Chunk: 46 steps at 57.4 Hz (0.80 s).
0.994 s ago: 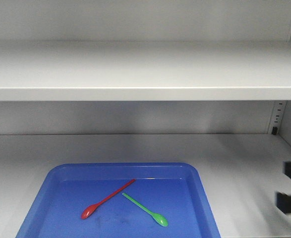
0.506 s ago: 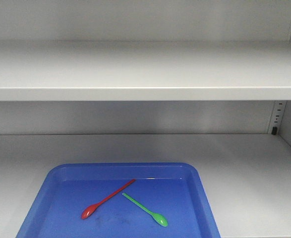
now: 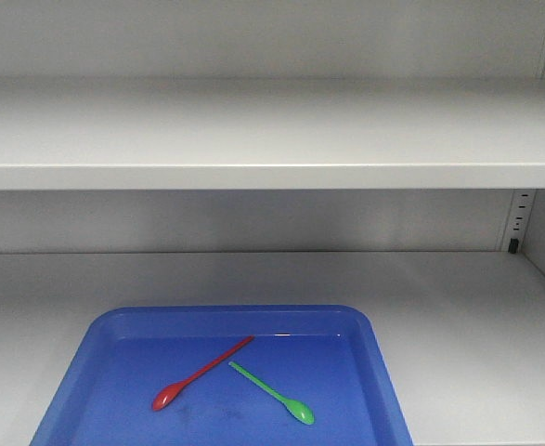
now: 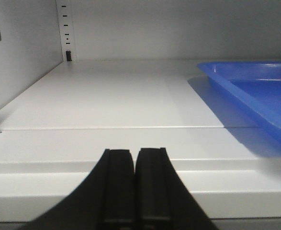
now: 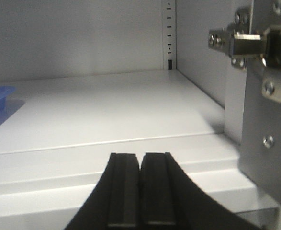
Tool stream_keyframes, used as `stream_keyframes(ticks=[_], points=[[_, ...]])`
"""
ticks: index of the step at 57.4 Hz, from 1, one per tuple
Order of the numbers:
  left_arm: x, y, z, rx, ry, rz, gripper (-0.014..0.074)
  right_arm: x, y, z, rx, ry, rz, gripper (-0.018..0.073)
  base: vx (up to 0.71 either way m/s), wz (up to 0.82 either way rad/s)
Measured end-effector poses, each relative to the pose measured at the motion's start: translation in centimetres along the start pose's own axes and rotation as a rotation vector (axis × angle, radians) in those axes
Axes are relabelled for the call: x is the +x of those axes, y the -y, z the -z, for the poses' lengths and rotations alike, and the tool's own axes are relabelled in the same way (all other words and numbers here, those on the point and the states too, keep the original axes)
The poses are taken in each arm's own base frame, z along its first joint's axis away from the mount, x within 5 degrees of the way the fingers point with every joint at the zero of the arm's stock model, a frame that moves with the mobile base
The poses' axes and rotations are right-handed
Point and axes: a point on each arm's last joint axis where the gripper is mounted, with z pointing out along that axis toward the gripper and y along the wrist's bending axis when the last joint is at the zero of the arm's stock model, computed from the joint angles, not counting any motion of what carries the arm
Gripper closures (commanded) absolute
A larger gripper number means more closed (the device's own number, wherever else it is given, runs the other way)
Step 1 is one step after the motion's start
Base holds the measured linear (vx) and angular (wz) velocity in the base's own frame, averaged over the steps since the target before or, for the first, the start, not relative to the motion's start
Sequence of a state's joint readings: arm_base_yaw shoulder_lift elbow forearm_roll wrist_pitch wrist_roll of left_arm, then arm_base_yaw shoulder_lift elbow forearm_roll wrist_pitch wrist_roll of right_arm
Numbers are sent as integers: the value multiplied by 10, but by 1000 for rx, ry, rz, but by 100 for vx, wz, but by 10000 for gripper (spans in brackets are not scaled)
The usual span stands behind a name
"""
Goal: Sort red and green spoons into left cabinet
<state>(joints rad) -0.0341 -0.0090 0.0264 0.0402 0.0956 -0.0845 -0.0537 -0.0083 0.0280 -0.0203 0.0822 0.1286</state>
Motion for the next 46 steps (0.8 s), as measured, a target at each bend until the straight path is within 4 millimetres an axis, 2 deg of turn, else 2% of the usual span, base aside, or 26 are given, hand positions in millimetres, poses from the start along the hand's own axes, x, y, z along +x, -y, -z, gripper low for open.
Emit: stream_keyframes(ticks=[46], points=[[1, 0, 0, -1, -7, 0, 603, 2, 0, 0, -1, -18, -4, 564, 0, 0]])
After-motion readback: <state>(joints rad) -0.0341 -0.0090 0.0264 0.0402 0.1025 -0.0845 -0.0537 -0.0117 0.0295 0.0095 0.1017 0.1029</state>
